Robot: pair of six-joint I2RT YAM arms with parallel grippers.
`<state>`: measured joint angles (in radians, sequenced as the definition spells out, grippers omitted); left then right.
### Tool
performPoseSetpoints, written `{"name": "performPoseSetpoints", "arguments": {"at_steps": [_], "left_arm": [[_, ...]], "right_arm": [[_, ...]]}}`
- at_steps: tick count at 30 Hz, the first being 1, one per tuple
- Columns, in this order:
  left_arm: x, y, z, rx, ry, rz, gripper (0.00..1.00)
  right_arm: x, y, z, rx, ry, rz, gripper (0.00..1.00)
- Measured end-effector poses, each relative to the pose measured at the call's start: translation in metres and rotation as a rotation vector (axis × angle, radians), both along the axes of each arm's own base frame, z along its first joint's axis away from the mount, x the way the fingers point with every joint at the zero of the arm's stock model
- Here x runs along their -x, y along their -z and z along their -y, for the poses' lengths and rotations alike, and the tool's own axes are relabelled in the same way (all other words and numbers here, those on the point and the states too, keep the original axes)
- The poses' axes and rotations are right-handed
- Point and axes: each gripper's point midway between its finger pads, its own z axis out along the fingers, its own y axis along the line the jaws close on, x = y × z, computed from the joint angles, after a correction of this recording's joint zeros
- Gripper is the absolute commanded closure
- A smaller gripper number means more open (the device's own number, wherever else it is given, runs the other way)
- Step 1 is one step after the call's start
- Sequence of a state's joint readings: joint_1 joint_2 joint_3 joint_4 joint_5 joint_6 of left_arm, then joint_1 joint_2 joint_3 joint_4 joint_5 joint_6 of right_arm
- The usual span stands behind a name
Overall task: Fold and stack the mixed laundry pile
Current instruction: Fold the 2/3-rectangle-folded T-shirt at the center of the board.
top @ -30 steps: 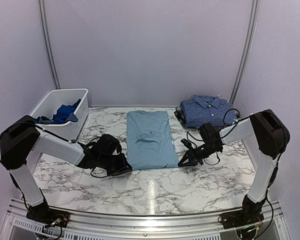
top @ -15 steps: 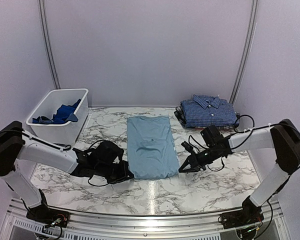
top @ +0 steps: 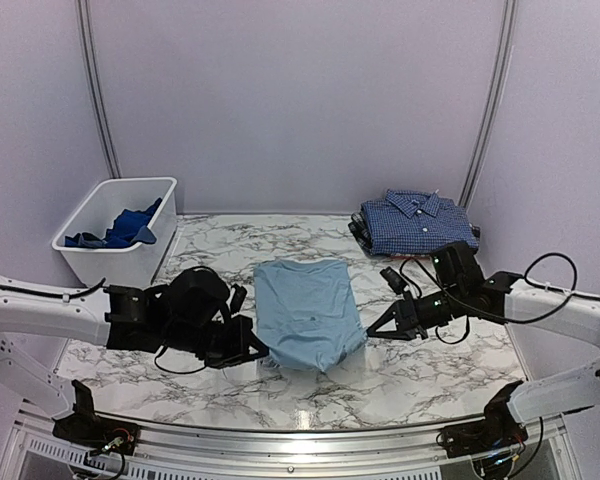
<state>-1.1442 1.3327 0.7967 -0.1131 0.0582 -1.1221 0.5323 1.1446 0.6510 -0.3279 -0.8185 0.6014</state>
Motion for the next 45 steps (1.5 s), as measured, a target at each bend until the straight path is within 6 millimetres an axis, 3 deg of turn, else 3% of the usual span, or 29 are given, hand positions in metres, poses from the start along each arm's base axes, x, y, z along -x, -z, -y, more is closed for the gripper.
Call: {"name": "performPoseSetpoints", "arguments": {"at_steps": [2,5,11,16,19,22,24,27,29,33,36,38,41,45], "left_arm": [[-0.026,-0.012,0.001,0.004,-0.041,0.024,1.0],[-0.069,-0.019,-0.002,-0.009,-0.101,0.055,1.0],[-0.146,-0.004,-0.012,-0.091,-0.154,0.082,1.0],[-0.196,0.023,-0.01,-0.153,-0.157,0.079,1.0],[-0.212,0.061,-0.006,-0.203,-0.133,0.042,1.0],[-0.206,0.105,-0.006,-0.256,-0.091,-0.026,1.0],[-0.207,0.104,-0.001,-0.236,-0.079,-0.022,1.0],[-0.196,0.108,-0.002,-0.203,-0.067,-0.024,1.0],[-0.182,0.108,-0.006,-0.186,-0.058,-0.023,1.0],[-0.135,0.105,-0.021,-0.188,-0.026,-0.046,1.0],[-0.097,0.1,-0.029,-0.199,0.009,-0.057,1.0],[-0.078,0.091,-0.032,-0.194,0.024,-0.052,1.0],[-0.063,0.071,-0.035,-0.161,0.024,-0.033,1.0],[-0.065,0.041,-0.04,-0.112,-0.009,0.02,1.0]], "right_arm": [[-0.019,0.001,-0.005,0.017,0.01,-0.013,1.0],[-0.065,-0.003,-0.006,0.034,0.05,-0.004,1.0],[-0.156,-0.003,0.0,0.06,0.094,0.062,1.0],[-0.197,0.04,-0.008,0.101,0.07,0.036,1.0],[-0.206,0.077,-0.01,0.131,0.062,-0.014,1.0],[-0.203,0.109,-0.009,0.155,0.056,-0.073,1.0],[-0.2,0.12,-0.01,0.154,0.047,-0.098,1.0],[-0.193,0.119,-0.014,0.14,0.032,-0.071,1.0],[-0.171,0.121,-0.018,0.137,0.015,-0.069,1.0],[-0.096,0.118,-0.027,0.147,-0.05,-0.109,1.0],[-0.049,0.109,-0.025,0.147,-0.08,-0.133,1.0],[-0.03,0.097,-0.025,0.137,-0.092,-0.125,1.0],[-0.029,0.075,-0.022,0.113,-0.072,-0.078,1.0],[-0.03,0.051,-0.021,0.086,-0.056,-0.022,1.0]]}}
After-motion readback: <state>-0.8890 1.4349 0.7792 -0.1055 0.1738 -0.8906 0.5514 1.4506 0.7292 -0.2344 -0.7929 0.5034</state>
